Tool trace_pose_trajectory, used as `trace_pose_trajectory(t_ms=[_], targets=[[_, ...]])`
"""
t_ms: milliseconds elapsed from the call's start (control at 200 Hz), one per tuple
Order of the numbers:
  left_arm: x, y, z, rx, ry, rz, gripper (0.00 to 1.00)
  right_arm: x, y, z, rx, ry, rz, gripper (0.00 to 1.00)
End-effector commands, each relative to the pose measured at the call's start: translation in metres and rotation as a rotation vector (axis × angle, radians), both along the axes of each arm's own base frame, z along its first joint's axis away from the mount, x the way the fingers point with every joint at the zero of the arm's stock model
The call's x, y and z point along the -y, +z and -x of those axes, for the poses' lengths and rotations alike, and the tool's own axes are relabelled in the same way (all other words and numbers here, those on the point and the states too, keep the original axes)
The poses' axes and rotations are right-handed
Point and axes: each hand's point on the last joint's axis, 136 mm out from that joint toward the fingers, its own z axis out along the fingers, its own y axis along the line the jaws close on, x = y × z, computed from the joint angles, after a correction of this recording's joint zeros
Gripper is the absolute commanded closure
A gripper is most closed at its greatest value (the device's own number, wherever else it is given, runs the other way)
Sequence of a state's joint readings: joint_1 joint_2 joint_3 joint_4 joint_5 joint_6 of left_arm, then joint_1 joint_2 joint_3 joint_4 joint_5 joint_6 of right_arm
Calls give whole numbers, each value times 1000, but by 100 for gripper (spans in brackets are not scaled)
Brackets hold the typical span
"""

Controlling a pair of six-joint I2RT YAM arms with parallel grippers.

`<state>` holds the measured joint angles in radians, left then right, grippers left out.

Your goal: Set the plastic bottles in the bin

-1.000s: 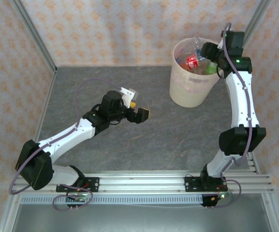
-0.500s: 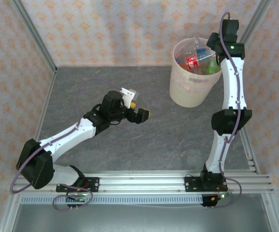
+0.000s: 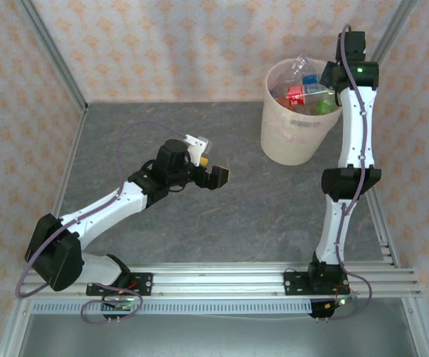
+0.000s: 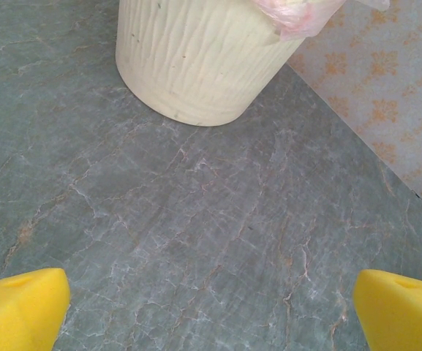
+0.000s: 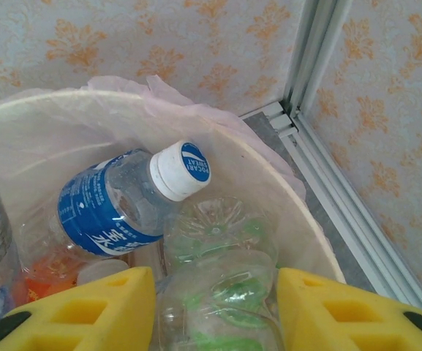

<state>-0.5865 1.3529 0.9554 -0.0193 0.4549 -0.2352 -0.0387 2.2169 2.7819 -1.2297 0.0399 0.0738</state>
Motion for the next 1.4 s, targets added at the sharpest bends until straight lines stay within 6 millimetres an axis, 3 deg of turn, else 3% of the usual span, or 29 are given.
trace_pose_trajectory(t_ms=[0, 125, 265, 455, 615, 756, 786, 826, 991, 1141, 1276, 1396], targets=[[-9, 7, -4, 29, 31, -6, 0, -8, -2, 27, -90, 35, 32, 51], [-21, 14, -3, 53, 54, -5, 0, -9, 25, 39, -35, 60, 37, 51], [-57, 26, -11, 97, 185, -43, 0, -14, 77, 66, 95, 82, 12, 38], [-162, 24, -24, 113, 608, -187, 0, -14, 126, 110, 212, 67, 16, 28], [-245, 20, -6, 146, 954, -392, 0, -19, 149, 138, 283, 66, -17, 24], [-292, 16, 14, 163, 1146, -543, 0, -29, 150, 153, 337, 109, -59, 18], [-299, 15, 17, 170, 1172, -560, 0, -32, 144, 154, 337, 125, -63, 14], [-304, 12, 19, 174, 1184, -575, 0, -35, 137, 157, 331, 150, -59, 0], [-313, -2, 19, 197, 1190, -575, 0, -32, 93, 172, 278, 169, 11, 1], [-324, -20, 14, 197, 1220, -550, 0, -35, 61, 180, 476, 169, -5, 1], [-337, -44, 10, 163, 1247, -550, 0, -31, -2, 181, 591, 113, -57, 1], [-343, -62, 4, 152, 1247, -532, 0, -22, -65, 180, 593, 58, -48, 1]])
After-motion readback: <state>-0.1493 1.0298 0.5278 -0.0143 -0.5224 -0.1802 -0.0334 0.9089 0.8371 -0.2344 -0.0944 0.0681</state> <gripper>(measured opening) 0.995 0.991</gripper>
